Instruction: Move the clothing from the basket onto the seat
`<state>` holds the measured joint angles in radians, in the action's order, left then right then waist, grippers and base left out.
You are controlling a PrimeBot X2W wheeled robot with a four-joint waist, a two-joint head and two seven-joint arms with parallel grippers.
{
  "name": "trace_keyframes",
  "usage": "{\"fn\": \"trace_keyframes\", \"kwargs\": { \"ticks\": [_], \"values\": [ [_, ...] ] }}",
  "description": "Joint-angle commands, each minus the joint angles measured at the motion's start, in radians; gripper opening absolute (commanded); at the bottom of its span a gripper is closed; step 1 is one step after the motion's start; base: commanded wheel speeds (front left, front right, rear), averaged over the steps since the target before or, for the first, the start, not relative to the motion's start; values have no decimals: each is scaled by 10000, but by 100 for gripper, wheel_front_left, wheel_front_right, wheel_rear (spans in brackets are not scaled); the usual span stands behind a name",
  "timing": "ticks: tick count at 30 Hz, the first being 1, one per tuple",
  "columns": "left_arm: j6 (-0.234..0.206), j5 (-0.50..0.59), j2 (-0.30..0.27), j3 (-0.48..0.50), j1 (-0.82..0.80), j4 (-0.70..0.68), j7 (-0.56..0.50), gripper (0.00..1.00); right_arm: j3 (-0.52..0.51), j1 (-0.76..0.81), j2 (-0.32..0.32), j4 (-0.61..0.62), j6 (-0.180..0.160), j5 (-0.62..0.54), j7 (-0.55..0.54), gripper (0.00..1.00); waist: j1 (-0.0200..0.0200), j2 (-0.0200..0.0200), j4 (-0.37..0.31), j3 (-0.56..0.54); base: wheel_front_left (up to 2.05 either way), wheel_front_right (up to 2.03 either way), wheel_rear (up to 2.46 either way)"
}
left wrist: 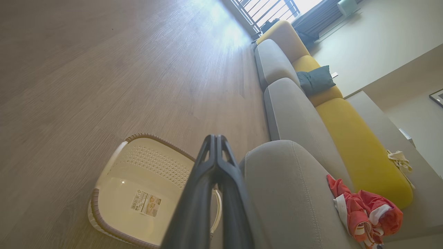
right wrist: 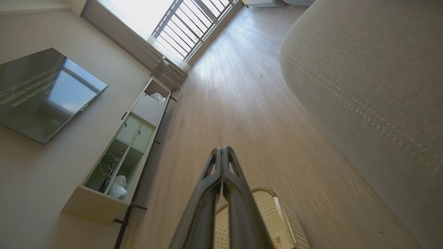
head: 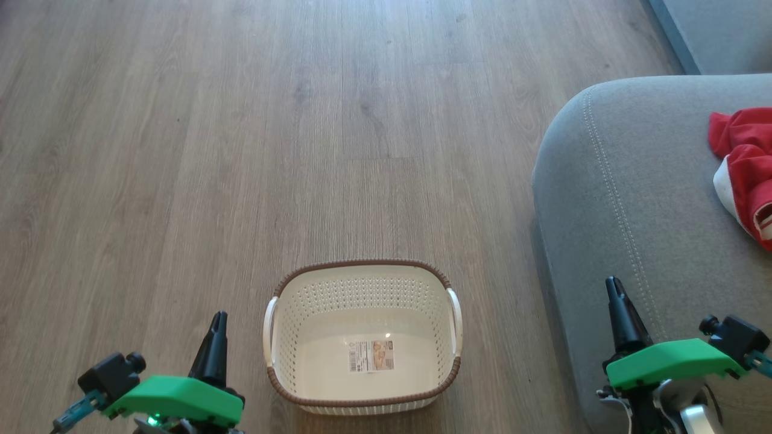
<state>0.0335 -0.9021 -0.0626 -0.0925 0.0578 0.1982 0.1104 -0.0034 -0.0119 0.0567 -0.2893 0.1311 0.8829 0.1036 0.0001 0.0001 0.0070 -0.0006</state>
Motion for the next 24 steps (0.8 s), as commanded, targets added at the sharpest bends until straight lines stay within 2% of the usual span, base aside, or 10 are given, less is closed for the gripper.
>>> {"fn": "trace_keyframes", "kwargs": {
  "ticks": [1, 24],
  "values": [
    [84, -227, -121, 294, -603, -275, -40, 0, -1, -600, 114, 370, -2, 239, -66, 0, 0, -1, -1, 1, 0, 0, 0],
    [395, -2738, -136, 773, -959, -22, -696, 0, -302, -718, 113, 401, -2, 2766, -734, 0, 0, -1, -25, 14, 0, 0, 0]
  ]
}}
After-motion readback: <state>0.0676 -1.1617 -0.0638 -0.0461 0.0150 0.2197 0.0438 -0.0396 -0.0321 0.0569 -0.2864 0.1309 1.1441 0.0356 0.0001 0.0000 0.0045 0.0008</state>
